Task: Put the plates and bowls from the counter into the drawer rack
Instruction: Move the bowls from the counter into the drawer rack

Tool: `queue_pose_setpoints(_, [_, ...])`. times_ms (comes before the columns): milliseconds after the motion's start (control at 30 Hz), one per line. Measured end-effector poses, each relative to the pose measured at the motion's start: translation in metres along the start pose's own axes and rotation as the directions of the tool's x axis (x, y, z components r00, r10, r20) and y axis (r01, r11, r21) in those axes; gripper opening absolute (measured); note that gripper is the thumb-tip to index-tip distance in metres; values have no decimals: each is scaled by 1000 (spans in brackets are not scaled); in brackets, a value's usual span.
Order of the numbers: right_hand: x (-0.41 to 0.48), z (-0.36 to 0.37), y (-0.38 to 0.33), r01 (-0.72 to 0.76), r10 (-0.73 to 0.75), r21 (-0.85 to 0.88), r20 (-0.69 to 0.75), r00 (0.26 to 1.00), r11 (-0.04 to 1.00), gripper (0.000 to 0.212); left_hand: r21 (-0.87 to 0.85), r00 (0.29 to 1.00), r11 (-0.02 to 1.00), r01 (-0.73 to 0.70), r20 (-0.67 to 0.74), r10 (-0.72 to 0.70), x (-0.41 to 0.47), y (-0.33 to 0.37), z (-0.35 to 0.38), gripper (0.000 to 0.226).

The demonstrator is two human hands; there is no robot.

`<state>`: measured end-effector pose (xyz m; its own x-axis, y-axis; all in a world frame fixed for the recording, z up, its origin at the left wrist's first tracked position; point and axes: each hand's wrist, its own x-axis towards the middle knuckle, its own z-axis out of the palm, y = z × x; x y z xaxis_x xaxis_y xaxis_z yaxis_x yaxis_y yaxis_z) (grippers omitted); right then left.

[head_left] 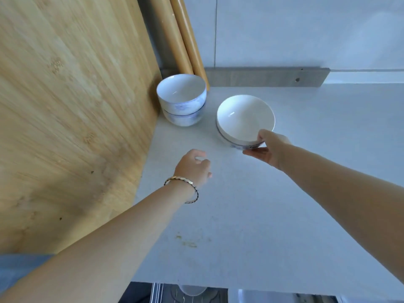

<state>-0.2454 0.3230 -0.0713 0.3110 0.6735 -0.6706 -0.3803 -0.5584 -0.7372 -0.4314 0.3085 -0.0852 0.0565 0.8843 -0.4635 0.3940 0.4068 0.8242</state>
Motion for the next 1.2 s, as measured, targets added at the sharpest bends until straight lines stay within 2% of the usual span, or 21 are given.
queue_pose_setpoints(100, [-37, -46, 17, -47, 55, -93, 83, 995, 995, 25, -164, 994, 983, 79, 86, -65, -34, 18, 11, 28])
queue_pose_setpoints(200, [-89, -100, 31, -73, 112, -235, 160, 981, 969, 23, -210, 972, 971, 113, 226, -64, -86, 29, 26, 23])
queue_pose_setpoints(300, [-144, -159, 46, -76, 175, -375, 237, 956, 924, 26, -29, 956, 998, 55, 291, -44, -144, 18, 48, 28])
queue_pose_setpoints(367, [-179, -200, 58, -83, 214, -443, 255, 943, 892, 28, 83, 937, 996, 19, 347, -46, -183, 8, 68, 22])
queue_pose_setpoints(467, [-214, -259, 81, -104, 279, -577, 223, 934, 810, 33, 240, 882, 971, -13, 460, -102, -230, -12, 104, 29])
queue_pose_setpoints(600, [-232, -321, 127, -145, 345, -678, 168, 924, 720, 38, 377, 811, 926, -14, 546, -210, -272, -53, 164, 43])
queue_pose_setpoints(733, [-224, -358, 180, -111, 350, -770, 153, 924, 629, 42, 457, 788, 889, 41, 532, -310, -296, -106, 217, 44])
queue_pose_setpoints(900, [-202, -374, 244, -72, 367, -867, 133, 921, 493, 44, 552, 788, 807, 209, 394, -473, -306, -167, 260, 33])
queue_pose_setpoints(1067, [-192, -371, 283, -88, 357, -895, 84, 930, 438, 48, 701, 803, 689, 182, 299, -516, -298, -207, 277, 54])
queue_pose_setpoints(1200, [-188, -372, 302, -115, 328, -906, 27, 944, 408, 57, 753, 778, 638, 162, 301, -552, -295, -210, 289, 46])
